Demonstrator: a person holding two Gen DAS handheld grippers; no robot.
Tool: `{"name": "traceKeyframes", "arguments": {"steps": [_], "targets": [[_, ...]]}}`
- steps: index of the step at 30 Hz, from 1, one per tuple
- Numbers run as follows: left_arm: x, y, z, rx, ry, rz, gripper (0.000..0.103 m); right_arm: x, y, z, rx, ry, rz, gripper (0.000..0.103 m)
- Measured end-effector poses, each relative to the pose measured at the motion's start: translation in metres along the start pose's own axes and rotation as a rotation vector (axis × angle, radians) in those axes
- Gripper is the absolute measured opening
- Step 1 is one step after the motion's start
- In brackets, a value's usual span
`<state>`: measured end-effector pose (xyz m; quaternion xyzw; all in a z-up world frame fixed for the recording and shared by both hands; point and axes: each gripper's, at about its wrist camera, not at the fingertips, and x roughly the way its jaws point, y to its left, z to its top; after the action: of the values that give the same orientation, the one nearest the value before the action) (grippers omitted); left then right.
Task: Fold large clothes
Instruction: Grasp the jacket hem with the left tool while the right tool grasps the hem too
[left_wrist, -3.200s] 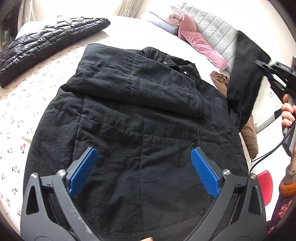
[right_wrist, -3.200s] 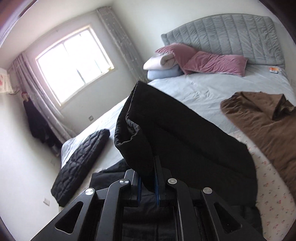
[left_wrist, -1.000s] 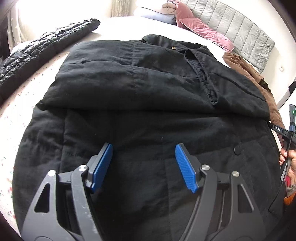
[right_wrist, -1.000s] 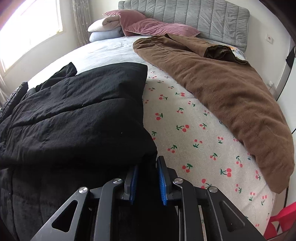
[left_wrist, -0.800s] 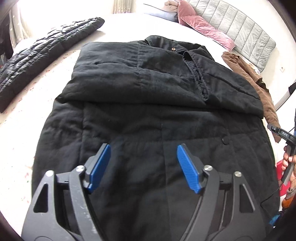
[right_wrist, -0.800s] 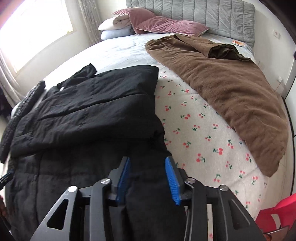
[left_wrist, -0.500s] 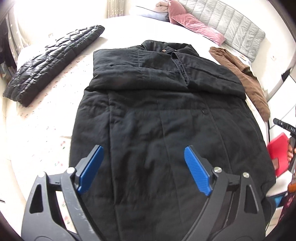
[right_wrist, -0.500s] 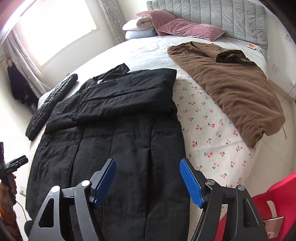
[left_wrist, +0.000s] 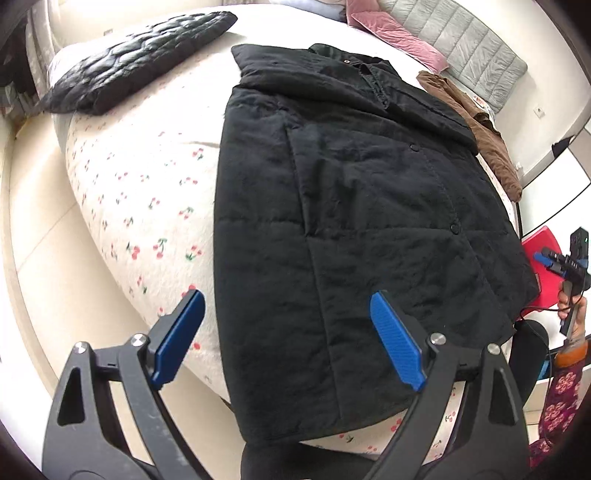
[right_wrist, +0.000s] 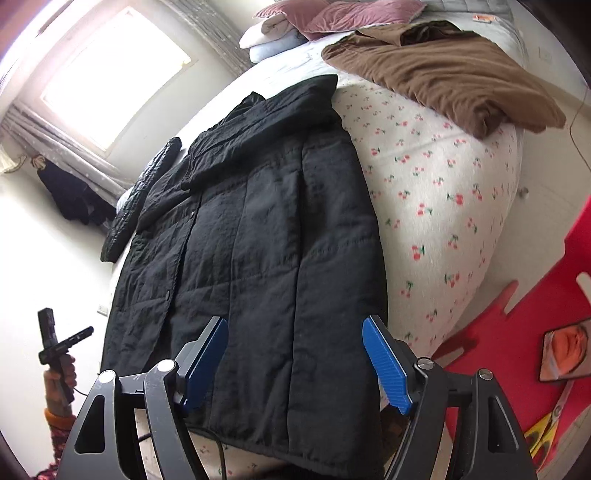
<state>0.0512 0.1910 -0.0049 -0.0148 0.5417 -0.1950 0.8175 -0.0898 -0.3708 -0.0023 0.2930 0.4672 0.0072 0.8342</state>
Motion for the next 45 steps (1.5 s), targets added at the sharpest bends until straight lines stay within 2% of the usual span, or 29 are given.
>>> {"name": "traceKeyframes", "arguments": {"steps": [5,10,18,22,28,33,36,38,39,40,42,43,45], "targets": [[0.008,0.029,-0.024,-0.108,0.012,-0.128,0.091,0.002,-0.017,-0.023,0.038,0.034,-0.023,0.076],[0.017,0.045,-0.04,-0.186,0.006,-0.26,0.091,0.001,-0.03,-0.036,0.09,0.021,0.039,0.076],[0.025,0.053,-0.051,-0.218,0.023,-0.306,0.091,0.021,-0.031,-0.046,0.102,0.066,0.059,0.076],[0.028,0.054,-0.055,-0.215,0.045,-0.305,0.09,0.027,-0.027,-0.046,0.095,0.063,0.065,0.076],[0.029,0.044,-0.063,-0.198,0.069,-0.374,0.078,0.031,-0.02,-0.048,0.079,0.052,0.056,0.077],[0.022,0.03,-0.065,-0.176,0.049,-0.395,0.055,0.03,-0.018,-0.048,0.088,0.041,0.073,0.077],[0.025,0.021,-0.063,-0.163,0.048,-0.375,0.051,0.031,-0.016,-0.048,0.084,0.046,0.051,0.07],[0.031,0.016,-0.062,-0.156,0.069,-0.335,0.048,0.031,-0.013,-0.048,0.067,0.047,0.034,0.053],[0.032,0.015,-0.061,-0.163,0.074,-0.322,0.043,0.031,-0.012,-0.048,0.058,0.05,0.02,0.049],[0.032,0.014,-0.06,-0.171,0.076,-0.318,0.041,0.031,-0.01,-0.048,0.047,0.053,0.012,0.042],[0.028,0.012,-0.057,-0.179,0.064,-0.317,0.026,0.03,-0.004,-0.048,0.014,0.05,0.006,0.028],[0.025,0.011,-0.056,-0.182,0.055,-0.314,0.023,0.029,-0.001,-0.048,0.0,0.043,0.008,0.022],[0.019,0.007,-0.053,-0.185,0.039,-0.306,0.017,0.024,0.005,-0.047,-0.024,0.025,0.005,0.017]]}}
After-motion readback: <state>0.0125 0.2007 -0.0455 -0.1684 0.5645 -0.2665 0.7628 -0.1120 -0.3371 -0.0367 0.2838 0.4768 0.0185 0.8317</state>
